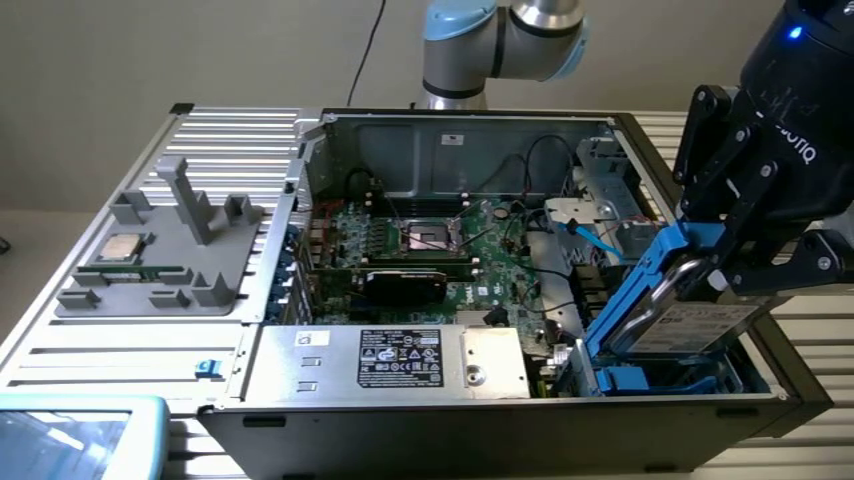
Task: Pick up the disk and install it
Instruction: 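Insert the disk into the insertion slot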
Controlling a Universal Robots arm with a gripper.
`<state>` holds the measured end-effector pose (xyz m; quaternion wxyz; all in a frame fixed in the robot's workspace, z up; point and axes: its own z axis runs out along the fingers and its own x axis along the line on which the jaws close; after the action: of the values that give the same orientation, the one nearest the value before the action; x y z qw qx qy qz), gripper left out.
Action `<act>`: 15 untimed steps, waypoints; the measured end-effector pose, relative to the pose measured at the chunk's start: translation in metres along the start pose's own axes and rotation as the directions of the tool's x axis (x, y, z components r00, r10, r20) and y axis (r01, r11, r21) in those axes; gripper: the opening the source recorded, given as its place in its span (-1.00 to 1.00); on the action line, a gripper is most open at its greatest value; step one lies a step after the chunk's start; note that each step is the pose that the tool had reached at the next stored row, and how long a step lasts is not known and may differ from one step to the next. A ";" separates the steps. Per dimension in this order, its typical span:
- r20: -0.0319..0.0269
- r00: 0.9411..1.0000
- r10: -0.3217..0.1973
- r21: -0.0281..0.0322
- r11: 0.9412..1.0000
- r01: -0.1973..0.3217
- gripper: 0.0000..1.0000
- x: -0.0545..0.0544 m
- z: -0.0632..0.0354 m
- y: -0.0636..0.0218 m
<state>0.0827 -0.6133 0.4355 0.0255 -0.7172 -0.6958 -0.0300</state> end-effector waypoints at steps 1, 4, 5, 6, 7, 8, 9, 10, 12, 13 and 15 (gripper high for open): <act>0.000 1.000 0.000 0.000 1.000 0.000 -0.25 0.000 0.0000 0.0000; 0.000 1.000 0.000 0.000 1.000 0.000 -0.25 0.000 0.0000 0.0000; 0.000 1.000 0.000 0.000 1.000 0.000 -0.25 0.000 0.0000 0.0000; 0.000 1.000 0.000 0.000 1.000 0.000 -0.25 0.000 0.0001 0.0000; 0.000 1.000 0.000 0.000 1.000 0.000 -0.25 0.000 0.0003 0.0000; 0.000 1.000 0.000 0.000 1.000 0.000 -0.25 0.000 0.0005 0.0000; 0.000 1.000 0.000 0.000 1.000 0.000 -0.25 0.000 0.0010 0.0000; 0.000 1.000 0.000 0.000 1.000 0.000 -0.25 0.000 0.0016 0.0000; 0.000 1.000 0.000 0.000 1.000 0.000 -0.25 0.000 0.0038 0.0000; 0.000 1.000 0.000 0.000 1.000 0.000 -0.25 0.000 0.0052 0.0000; 0.000 1.000 0.000 0.000 1.000 0.000 -0.25 -0.001 0.0080 0.0000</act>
<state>0.0827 -0.6133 0.4275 0.0255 -0.7172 -0.6958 -0.0300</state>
